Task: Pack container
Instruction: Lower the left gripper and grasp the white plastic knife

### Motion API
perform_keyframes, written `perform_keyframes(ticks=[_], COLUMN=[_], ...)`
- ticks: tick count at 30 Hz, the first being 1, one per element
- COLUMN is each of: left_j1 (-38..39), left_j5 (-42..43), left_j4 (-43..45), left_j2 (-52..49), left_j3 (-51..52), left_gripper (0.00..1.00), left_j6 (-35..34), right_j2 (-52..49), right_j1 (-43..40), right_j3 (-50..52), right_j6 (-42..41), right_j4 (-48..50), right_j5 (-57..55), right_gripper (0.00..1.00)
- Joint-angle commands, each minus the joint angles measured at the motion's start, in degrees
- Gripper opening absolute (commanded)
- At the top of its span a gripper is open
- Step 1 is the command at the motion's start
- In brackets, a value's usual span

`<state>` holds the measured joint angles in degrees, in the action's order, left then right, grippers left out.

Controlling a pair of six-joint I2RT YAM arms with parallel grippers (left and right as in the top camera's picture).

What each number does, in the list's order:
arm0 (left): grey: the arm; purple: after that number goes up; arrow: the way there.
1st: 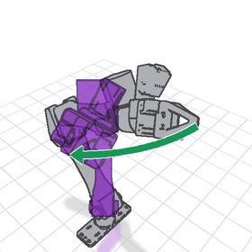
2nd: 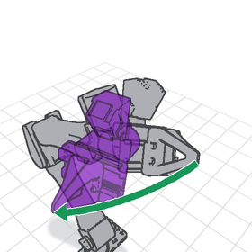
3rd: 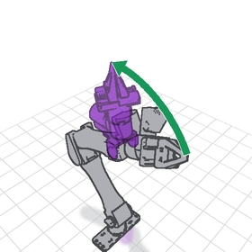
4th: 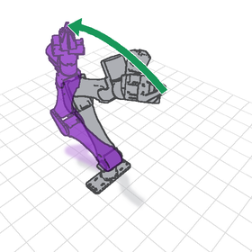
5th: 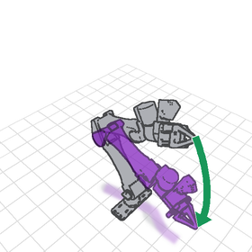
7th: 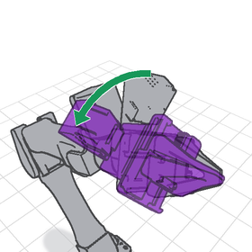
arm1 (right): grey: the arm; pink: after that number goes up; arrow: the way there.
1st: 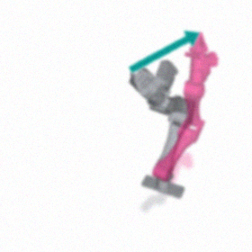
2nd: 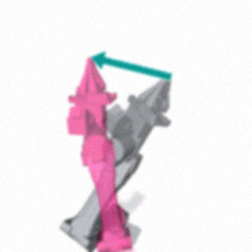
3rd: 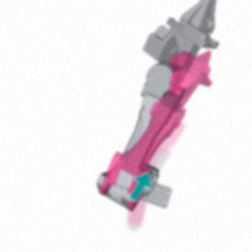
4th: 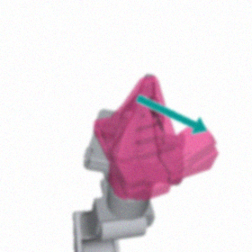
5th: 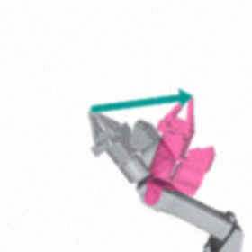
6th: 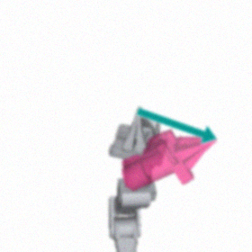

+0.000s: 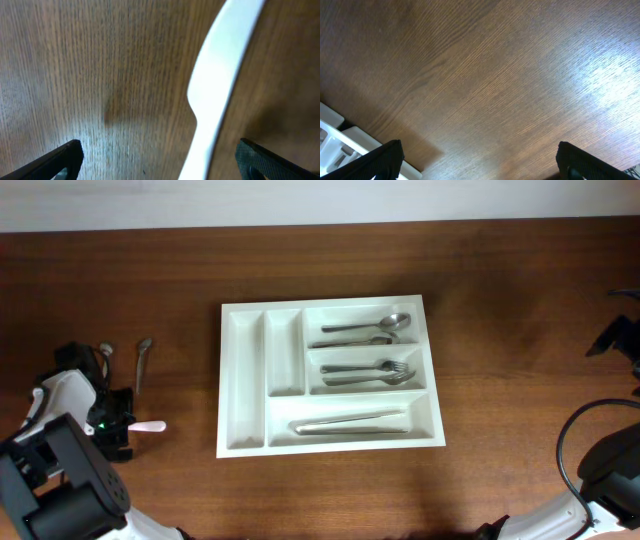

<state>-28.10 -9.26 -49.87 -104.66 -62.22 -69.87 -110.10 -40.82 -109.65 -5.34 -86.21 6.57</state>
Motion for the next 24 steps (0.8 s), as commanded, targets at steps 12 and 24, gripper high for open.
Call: perform_keyframes(ticks=[12, 24], left_j1=[-0.2, -0.2], left_j5=[-0.4, 1.6], left_j4=[1.1, 6.4], left_j2=[-1.5, -1.5], left_j3=[-1.0, -0.9], left_gripper=[0.99, 0.99], left_j6=[1.0, 9.1], right_j2=[-0.3, -0.3], right_j1=[0.3, 0.3], right_j3=[0.2, 0.2], right_j6=[0.4, 0.4], right_j4=[0.1, 0.1], right_j5=[0.3, 0.3], right_gripper=[0.99, 0.99])
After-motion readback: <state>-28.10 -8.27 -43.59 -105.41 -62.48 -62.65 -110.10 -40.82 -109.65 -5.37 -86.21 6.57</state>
